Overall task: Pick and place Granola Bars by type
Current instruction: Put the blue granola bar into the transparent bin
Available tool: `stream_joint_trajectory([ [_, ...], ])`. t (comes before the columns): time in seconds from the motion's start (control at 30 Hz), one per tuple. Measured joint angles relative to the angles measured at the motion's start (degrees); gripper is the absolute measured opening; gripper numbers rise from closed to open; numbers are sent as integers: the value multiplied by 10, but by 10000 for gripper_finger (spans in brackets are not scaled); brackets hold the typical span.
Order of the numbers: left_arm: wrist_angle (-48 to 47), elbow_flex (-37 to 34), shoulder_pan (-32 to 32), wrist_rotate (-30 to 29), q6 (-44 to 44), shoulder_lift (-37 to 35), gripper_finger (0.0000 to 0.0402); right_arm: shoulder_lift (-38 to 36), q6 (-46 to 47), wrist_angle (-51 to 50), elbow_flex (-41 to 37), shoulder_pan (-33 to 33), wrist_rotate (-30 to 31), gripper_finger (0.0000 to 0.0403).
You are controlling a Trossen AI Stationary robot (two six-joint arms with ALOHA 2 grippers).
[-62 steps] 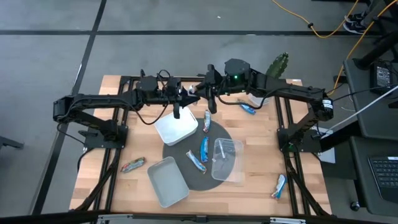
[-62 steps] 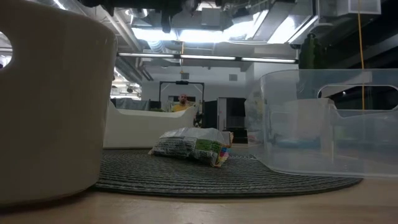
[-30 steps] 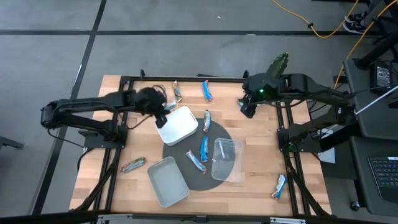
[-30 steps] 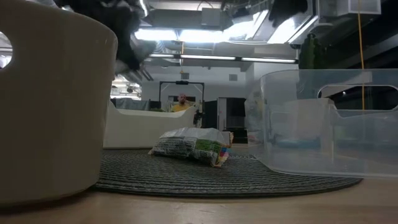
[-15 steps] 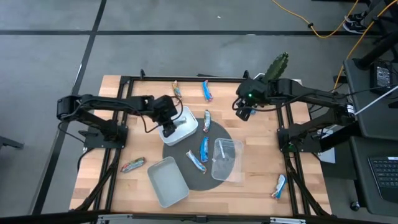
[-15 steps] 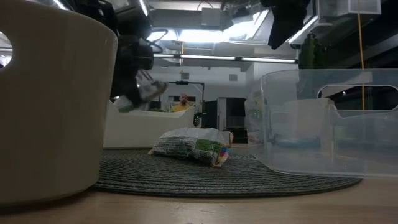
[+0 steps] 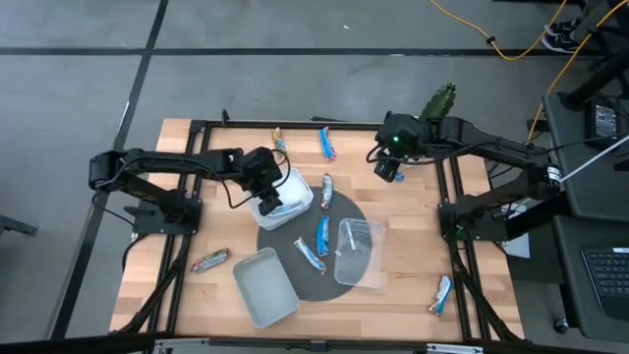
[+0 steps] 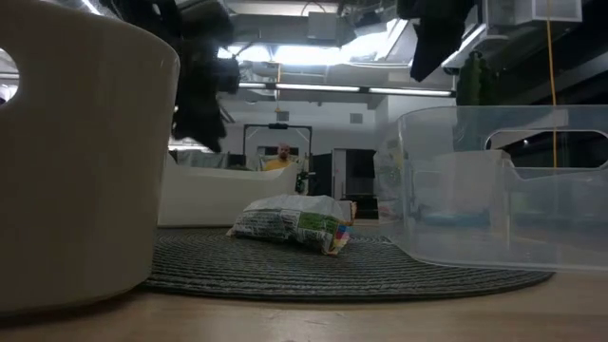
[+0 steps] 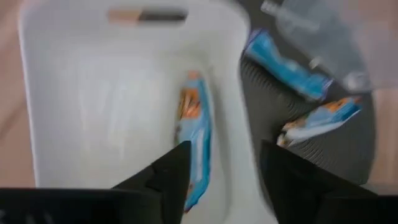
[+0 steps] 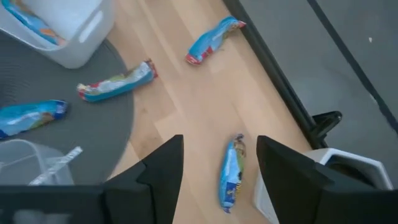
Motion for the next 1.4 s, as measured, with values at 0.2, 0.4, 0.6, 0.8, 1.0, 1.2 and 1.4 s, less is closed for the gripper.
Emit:
stream_joint_trajectory([
  [0.2,1,52,-1,-3,2,-16,209,34,-35,1,0,-52,-17,205],
  [0.4,-15,99,-5,-8,23,-17,207,96,-68,1,0,-106,-24,245],
  [0.6,-66,135,-16,-53,24,-17,201,170,-74,1,0,-143,-59,326],
  [0.8,-95,153,-26,-88,24,-19,200,244,-74,7,-12,-177,-63,368],
  [1.0,-110,153,-30,-117,20,-34,200,252,-64,53,-106,-196,-48,371],
  [1.2,-107,153,-25,-140,24,-47,198,255,-91,62,-121,-187,-17,371],
  [1.4,-102,153,-20,-143,24,-49,198,255,-102,95,-115,-186,-50,371],
])
